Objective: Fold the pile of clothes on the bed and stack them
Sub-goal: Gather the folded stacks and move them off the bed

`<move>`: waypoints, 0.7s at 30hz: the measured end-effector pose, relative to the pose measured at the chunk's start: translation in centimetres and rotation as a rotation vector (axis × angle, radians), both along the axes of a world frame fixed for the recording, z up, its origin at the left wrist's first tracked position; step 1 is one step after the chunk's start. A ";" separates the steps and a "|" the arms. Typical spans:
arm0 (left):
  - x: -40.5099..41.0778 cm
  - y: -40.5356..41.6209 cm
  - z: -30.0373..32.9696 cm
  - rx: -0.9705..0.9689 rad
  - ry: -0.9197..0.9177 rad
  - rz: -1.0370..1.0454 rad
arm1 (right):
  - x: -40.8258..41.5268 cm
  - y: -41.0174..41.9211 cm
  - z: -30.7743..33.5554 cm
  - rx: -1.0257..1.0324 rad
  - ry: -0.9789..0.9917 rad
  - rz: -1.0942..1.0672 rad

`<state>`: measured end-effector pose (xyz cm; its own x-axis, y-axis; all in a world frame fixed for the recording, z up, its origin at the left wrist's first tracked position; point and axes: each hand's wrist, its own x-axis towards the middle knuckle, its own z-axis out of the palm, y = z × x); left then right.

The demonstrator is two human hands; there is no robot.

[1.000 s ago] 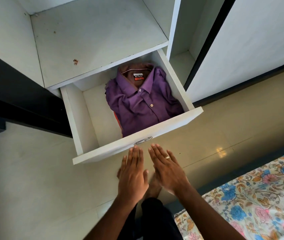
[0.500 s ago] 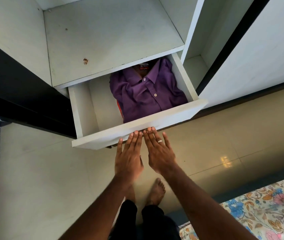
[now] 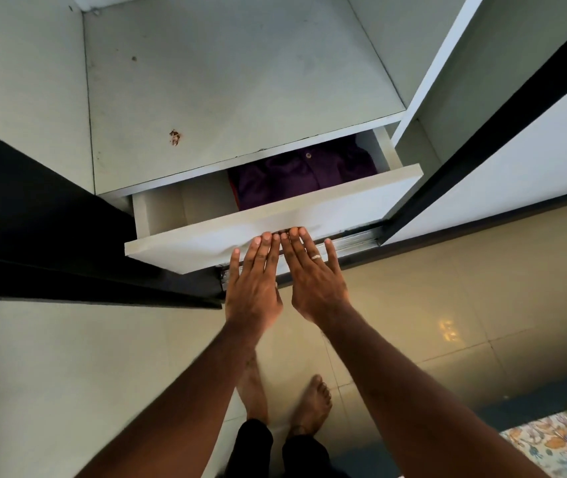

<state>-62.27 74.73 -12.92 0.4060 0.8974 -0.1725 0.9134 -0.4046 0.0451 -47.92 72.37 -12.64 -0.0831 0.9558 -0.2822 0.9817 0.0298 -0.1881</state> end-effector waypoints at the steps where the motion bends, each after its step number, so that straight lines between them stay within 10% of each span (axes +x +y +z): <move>1: 0.0 0.5 -0.1 -0.002 0.006 -0.006 | 0.0 0.4 -0.1 0.010 -0.003 -0.002; 21: 0.7 8.4 0.3 -0.071 0.040 -0.009 | 0.5 8.3 -0.4 0.010 0.022 -0.002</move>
<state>-61.62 83.14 -12.60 0.4051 0.8790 -0.2515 0.9116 -0.4095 0.0371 -47.46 80.71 -12.99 -0.0873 0.9587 -0.2706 0.9775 0.0300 -0.2090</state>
